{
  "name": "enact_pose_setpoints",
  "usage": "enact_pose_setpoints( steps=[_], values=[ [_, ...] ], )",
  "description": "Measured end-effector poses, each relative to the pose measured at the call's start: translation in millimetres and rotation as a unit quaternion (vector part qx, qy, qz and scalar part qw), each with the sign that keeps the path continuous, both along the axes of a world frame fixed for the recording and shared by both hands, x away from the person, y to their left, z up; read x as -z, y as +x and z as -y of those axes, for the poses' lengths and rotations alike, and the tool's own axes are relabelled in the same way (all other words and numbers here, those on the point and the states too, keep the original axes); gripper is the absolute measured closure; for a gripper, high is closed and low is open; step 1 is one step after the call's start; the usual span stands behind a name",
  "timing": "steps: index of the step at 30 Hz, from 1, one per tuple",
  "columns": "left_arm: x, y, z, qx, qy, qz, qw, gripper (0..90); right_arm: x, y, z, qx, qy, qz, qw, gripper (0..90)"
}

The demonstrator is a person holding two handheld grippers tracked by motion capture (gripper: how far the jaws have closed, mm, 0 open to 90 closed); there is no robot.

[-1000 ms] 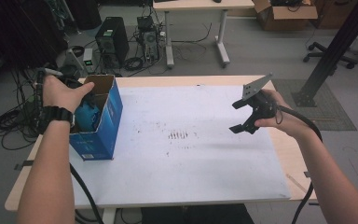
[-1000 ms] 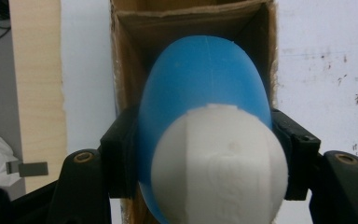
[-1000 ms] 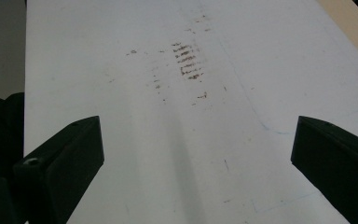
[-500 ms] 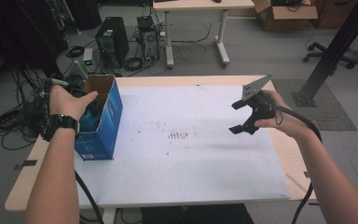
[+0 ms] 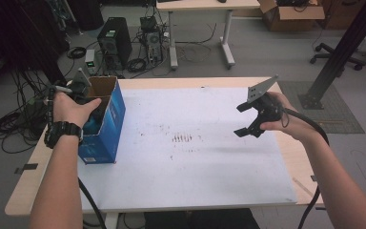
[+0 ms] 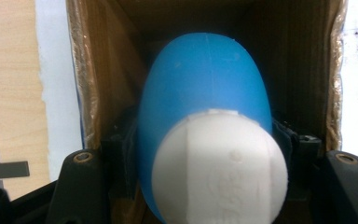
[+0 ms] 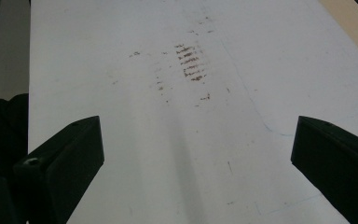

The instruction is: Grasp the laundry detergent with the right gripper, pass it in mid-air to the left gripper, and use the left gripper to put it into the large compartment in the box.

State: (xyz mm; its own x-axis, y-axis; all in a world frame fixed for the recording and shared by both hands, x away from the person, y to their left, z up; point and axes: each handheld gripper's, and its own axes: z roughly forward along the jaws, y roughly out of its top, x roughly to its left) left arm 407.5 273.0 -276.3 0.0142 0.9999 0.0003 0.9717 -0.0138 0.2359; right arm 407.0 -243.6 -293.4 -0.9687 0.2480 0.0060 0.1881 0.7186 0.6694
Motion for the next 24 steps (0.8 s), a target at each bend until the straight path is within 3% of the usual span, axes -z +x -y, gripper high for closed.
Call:
enact_pose_setpoints(
  steps=[8,15,24],
  values=[
    [0.7,-0.6,1.5,0.002,0.009,-0.008,0.9999,35.1,1.3,-1.7,-0.2,-0.002,-0.001,-0.002,1.0,2.3],
    [-1.2,-2.7,-0.1,0.001,0.004,-0.003,1.0,34.0,2.3,-2.0,-0.4,-0.003,-0.001,-0.003,1.0,2.3],
    [-25.0,-6.4,2.0,0.009,0.013,0.005,0.9999,28.8,0.2,-3.4,0.2,-0.006,-0.002,-0.002,1.0,2.3]
  ],
)
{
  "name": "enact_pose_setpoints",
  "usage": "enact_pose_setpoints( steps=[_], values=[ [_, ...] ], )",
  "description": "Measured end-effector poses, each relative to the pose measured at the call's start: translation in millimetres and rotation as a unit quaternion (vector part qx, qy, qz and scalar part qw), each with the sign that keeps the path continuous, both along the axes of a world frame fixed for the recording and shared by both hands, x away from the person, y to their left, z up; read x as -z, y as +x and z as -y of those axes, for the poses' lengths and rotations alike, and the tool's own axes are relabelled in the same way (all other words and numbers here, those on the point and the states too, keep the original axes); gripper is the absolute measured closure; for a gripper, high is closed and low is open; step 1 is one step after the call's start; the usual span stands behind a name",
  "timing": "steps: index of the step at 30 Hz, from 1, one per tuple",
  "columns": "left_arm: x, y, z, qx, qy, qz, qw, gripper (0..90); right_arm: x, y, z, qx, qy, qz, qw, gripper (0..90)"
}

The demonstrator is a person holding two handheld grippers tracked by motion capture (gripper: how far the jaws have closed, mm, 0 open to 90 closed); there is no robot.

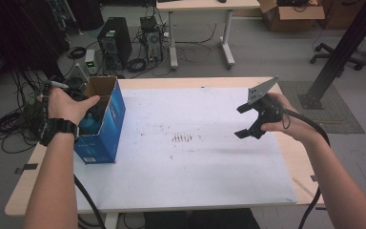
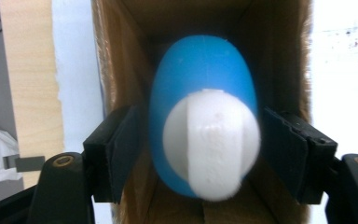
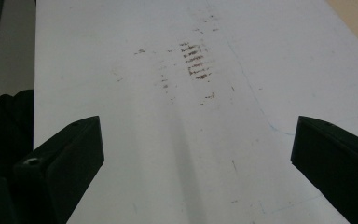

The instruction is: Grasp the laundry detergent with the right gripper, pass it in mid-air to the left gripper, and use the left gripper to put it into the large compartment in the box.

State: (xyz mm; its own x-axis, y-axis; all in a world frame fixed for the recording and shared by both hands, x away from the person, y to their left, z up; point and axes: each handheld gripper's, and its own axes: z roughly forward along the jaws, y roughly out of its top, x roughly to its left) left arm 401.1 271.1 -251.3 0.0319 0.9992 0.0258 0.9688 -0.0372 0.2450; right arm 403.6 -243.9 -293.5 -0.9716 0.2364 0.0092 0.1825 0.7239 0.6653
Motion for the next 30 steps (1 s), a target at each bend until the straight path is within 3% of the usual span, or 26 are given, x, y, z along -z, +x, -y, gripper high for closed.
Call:
enact_pose_setpoints(
  steps=[8,14,16,19,23,25,26,27,30],
  values=[
    [-22.3,-2.4,8.8,0.025,0.006,0.009,0.9996,20.9,-1.5,-0.6,-0.5,-0.001,0.002,0.002,1.0,2.3],
    [-41.4,-4.4,27.3,0.06,0.007,0.017,0.998,17.2,-2.6,-1.2,0.5,0.003,-0.002,0.004,1.0,2.3],
    [-50.3,-5.5,40.7,0.086,-0.001,0.022,0.9961,16.0,-3.2,-2.2,1.0,0.002,-0.003,0.004,1.0,2.4],
    [-56.0,-6.7,55.4,0.104,0.0,0.029,0.9941,14.6,-4.1,-2.9,1.8,0.004,-0.001,0.005,1.0,2.3],
    [-58.9,-7.5,68.3,0.125,-0.008,0.03,0.9916,11.7,-4.9,-3.9,2.5,0.004,0.0,0.005,1.0,2.3],
    [-60.7,-7.4,82.6,0.147,-0.004,0.035,0.9885,10.9,-5.2,-4.5,2.9,0.004,0.001,0.006,1.0,2.4],
    [-60.7,-7.4,82.6,0.147,-0.004,0.035,0.9885,10.9,-5.2,-4.5,2.9,0.004,0.001,0.006,1.0,2.4],
    [-60.2,-7.1,91.5,0.16,-0.007,0.037,0.9864,10.6,-5.6,-4.8,3.4,0.005,0.001,0.006,1.0,2.4],
    [-59.0,-6.6,100.7,0.173,-0.007,0.035,0.9843,8.4,-5.8,-5.2,4.1,0.005,0.001,0.006,1.0,2.3]
  ],
)
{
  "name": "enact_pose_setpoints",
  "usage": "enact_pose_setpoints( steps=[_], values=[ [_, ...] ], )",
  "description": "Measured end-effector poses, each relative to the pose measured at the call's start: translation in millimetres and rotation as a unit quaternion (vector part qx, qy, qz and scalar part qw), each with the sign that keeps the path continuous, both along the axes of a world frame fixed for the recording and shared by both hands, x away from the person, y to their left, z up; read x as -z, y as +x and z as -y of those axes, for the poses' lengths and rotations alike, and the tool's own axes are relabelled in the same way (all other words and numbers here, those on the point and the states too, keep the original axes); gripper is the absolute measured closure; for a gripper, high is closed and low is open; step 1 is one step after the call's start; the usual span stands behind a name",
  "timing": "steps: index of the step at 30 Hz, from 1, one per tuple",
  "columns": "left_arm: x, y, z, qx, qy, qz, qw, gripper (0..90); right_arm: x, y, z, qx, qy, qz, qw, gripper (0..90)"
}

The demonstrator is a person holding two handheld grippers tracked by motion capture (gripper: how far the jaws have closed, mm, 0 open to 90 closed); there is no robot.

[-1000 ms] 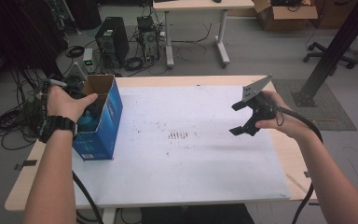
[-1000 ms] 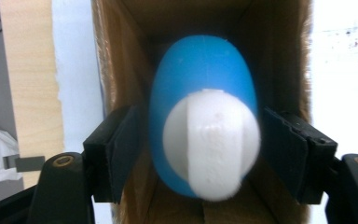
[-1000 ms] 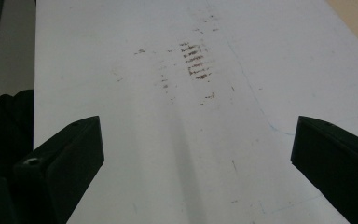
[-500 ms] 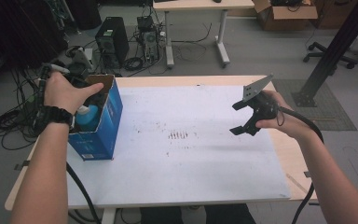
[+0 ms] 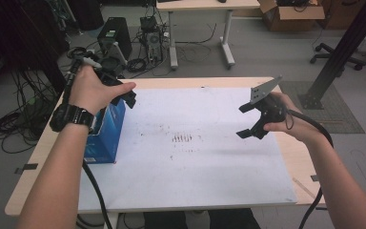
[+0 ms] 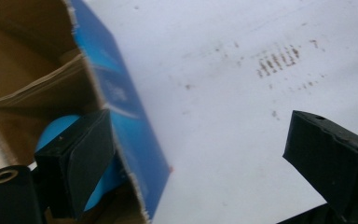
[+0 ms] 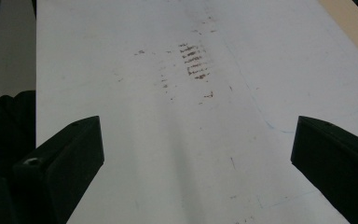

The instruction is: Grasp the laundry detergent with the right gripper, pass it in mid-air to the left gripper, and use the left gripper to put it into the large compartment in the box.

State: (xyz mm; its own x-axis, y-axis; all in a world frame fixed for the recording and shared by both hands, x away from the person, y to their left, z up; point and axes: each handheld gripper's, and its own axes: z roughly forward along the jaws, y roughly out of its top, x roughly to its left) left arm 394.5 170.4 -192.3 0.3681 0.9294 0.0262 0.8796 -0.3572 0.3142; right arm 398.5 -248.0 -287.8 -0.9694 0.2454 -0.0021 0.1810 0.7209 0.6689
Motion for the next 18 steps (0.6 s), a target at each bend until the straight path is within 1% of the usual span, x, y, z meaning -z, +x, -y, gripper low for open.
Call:
enact_pose_setpoints(
  steps=[1,2,4,5,8,9,10,11,12,13,15,16,17,18],
  values=[
    [1.9,0.7,9.2,0.011,-0.001,-0.002,0.9999,7.9,0.0,0.0,0.3,0.001,0.0,-0.001,1.0,2.3],
    [1.9,0.7,9.2,0.011,-0.001,-0.002,0.9999,7.6,0.0,0.0,0.3,0.001,0.0,-0.001,1.0,2.3],
    [4.8,1.6,22.3,0.028,-0.001,-0.001,0.9996,5.9,0.1,0.2,1.8,0.003,-0.001,0.0,1.0,2.3],
    [4.8,1.6,22.3,0.028,-0.001,-0.001,0.9996,5.9,0.2,0.1,2.6,0.003,0.0,-0.001,1.0,2.3],
    [9.1,2.1,38.3,0.056,-0.007,0.0,0.9984,4.3,0.2,0.2,4.5,0.005,-0.002,-0.002,1.0,2.3],
    [9.1,2.1,38.3,0.056,-0.007,0.0,0.9984,4.4,0.3,0.3,5.4,0.006,-0.002,-0.002,1.0,2.3],
    [12.3,2.4,48.3,0.07,-0.005,-0.001,0.9976,4.3,0.4,0.6,6.3,0.006,-0.001,-0.002,1.0,2.3],
    [13.9,2.5,52.6,0.078,-0.006,-0.001,0.9969,4.3,0.4,0.5,7.1,0.008,-0.001,-0.002,1.0,2.3],
    [13.9,2.5,52.6,0.078,-0.006,-0.001,0.9969,4.3,0.6,0.6,7.8,0.009,0.0,-0.003,1.0,2.3],
    [17.4,2.7,61.2,0.093,-0.008,-0.002,0.9956,4.3,0.9,0.8,8.4,0.009,-0.001,-0.003,1.0,2.3],
    [20.6,2.7,68.6,0.104,-0.005,-0.002,0.9945,4.4,1.8,0.8,9.4,0.01,-0.001,-0.004,0.9999,2.3],
    [20.6,2.7,68.6,0.104,-0.005,-0.002,0.9945,4.3,1.8,0.8,9.4,0.01,-0.001,-0.004,0.9999,2.3],
    [24.2,2.3,77.1,0.117,-0.004,0.0,0.9931,4.3,2.9,0.9,10.2,0.012,-0.001,-0.005,0.9999,2.3],
    [25.9,2.1,80.3,0.123,-0.007,-0.002,0.9924,4.3,3.3,1.0,10.5,0.012,-0.003,-0.006,0.9999,2.3]
  ],
)
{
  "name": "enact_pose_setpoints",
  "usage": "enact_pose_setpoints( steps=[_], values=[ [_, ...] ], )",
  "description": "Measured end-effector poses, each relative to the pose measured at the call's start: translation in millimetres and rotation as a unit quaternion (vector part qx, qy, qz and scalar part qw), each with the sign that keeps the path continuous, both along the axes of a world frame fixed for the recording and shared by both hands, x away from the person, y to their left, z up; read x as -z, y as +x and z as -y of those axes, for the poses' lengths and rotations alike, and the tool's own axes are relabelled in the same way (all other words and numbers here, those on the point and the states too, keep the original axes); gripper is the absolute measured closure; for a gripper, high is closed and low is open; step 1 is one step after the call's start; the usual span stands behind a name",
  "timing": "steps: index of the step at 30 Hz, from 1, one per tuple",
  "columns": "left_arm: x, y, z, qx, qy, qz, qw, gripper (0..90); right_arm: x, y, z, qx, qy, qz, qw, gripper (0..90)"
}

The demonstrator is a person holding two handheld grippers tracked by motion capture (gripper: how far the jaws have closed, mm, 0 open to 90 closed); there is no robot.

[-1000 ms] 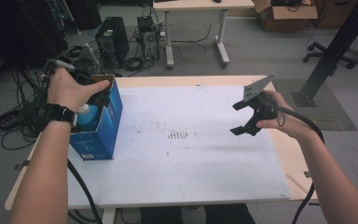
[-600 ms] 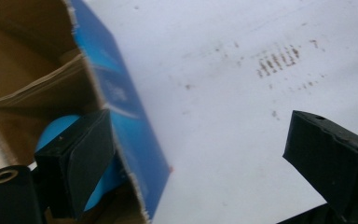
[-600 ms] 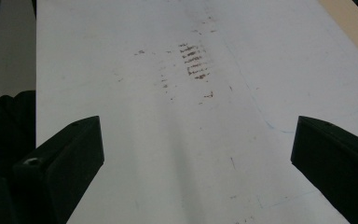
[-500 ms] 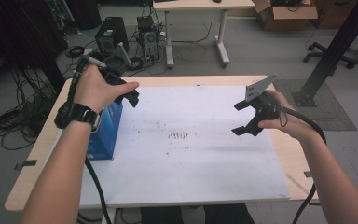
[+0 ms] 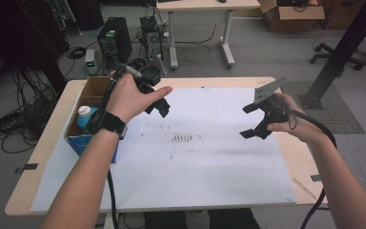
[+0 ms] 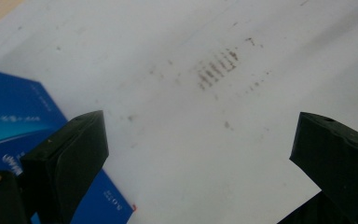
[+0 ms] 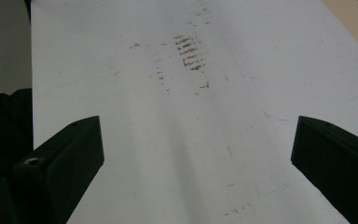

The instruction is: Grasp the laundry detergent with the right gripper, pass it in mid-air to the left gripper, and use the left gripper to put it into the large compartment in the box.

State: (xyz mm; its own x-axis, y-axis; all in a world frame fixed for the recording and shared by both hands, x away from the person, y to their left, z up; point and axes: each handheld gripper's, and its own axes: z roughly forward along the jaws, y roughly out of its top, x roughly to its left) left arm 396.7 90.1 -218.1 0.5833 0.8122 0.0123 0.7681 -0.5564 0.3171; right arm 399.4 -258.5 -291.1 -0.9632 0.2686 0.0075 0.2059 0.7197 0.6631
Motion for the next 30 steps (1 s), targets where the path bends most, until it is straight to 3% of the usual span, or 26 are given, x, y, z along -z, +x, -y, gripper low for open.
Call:
enact_pose_setpoints(
  steps=[6,14,30],
  values=[
    [7.2,0.5,13.7,0.023,0.002,-0.006,0.9997,4.4,1.8,0.3,1.0,0.003,-0.001,-0.003,1.0,2.3],
    [12.5,1.4,19.9,0.022,0.01,-0.005,0.9997,4.4,3.2,-0.2,1.4,0.002,-0.002,-0.005,1.0,2.3],
    [12.4,-0.2,18.5,0.024,0.007,-0.006,0.9997,4.4,2.3,-2.3,1.2,0.001,-0.002,-0.004,1.0,2.3]
  ],
)
